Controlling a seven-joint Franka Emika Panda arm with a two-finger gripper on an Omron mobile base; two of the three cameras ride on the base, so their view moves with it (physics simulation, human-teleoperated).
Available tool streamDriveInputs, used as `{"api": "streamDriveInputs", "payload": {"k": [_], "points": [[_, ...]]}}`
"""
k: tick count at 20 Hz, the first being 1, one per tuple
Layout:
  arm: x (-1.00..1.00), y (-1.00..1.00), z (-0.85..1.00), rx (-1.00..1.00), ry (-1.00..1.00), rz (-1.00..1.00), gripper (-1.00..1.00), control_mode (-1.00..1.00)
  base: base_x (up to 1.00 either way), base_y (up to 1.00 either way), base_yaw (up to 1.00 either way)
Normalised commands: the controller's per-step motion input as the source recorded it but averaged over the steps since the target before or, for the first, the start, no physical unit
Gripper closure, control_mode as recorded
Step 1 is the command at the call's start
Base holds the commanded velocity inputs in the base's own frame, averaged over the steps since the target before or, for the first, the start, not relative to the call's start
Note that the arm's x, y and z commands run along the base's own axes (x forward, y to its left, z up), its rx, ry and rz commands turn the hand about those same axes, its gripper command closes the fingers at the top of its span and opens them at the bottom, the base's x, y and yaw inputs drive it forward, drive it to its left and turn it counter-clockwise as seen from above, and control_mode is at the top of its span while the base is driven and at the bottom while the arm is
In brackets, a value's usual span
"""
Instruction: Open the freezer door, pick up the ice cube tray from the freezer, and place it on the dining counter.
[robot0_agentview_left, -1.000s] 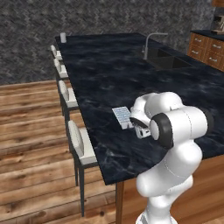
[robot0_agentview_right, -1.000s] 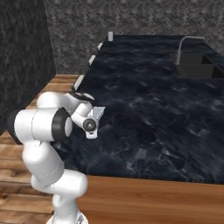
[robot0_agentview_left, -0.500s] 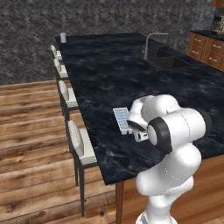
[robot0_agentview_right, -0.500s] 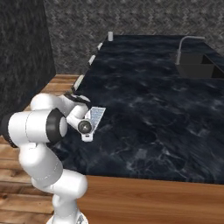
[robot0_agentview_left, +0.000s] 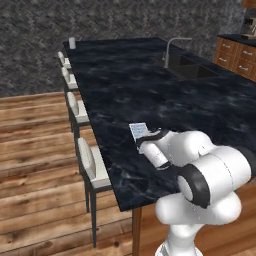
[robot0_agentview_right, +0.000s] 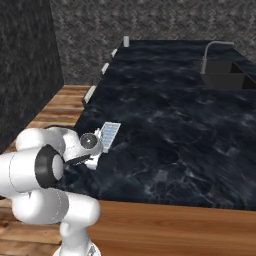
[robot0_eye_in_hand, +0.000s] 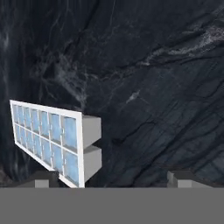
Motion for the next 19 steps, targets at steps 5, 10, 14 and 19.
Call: {"api": "streamDriveInputs", "payload": {"k": [5, 10, 14, 19], "points": [[-0.34, -0.37, 1.0, 0.12, 0.36, 0.0, -1.0, -1.0, 0.0, 0.0, 0.0], [-0.26, -0.23, 1.0, 0.12, 0.42, -0.01, -1.0, -1.0, 0.0, 0.0, 0.0], [-0.52, -0.21, 1.0, 0.14, 0.44, -0.02, -1.0, -1.0, 0.0, 0.0, 0.0], [-0.95, 0.05, 0.98, 0.04, 0.32, -0.05, -1.0, -1.0, 0.0, 0.0, 0.0]]}}
